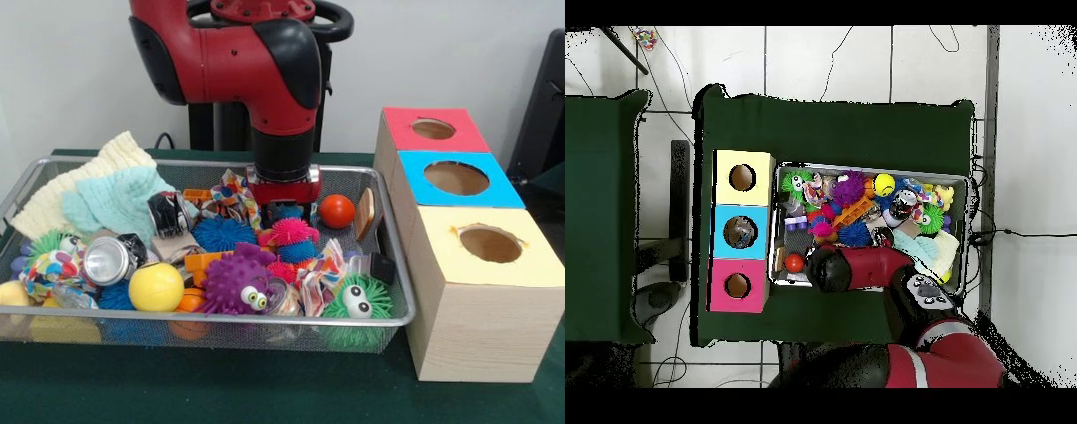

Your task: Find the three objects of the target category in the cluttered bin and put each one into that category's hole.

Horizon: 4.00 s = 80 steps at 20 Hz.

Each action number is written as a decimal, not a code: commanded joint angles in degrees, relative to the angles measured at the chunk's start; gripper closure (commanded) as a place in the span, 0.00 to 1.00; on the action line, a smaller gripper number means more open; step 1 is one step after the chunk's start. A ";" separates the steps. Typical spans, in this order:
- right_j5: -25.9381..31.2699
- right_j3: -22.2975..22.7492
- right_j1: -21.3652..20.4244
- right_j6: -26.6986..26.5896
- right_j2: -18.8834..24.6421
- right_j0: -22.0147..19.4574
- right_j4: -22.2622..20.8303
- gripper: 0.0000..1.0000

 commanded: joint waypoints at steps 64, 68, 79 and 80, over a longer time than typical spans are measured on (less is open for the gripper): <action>14.83 -20.53 6.44 4.51 7.77 2.88 -7.96 0.00; 15.43 -21.20 6.55 5.80 7.73 4.45 -7.55 0.00; 16.59 -21.66 5.25 6.72 6.52 6.97 -6.05 0.00; 17.07 -22.28 5.12 6.16 6.69 7.11 -5.85 0.00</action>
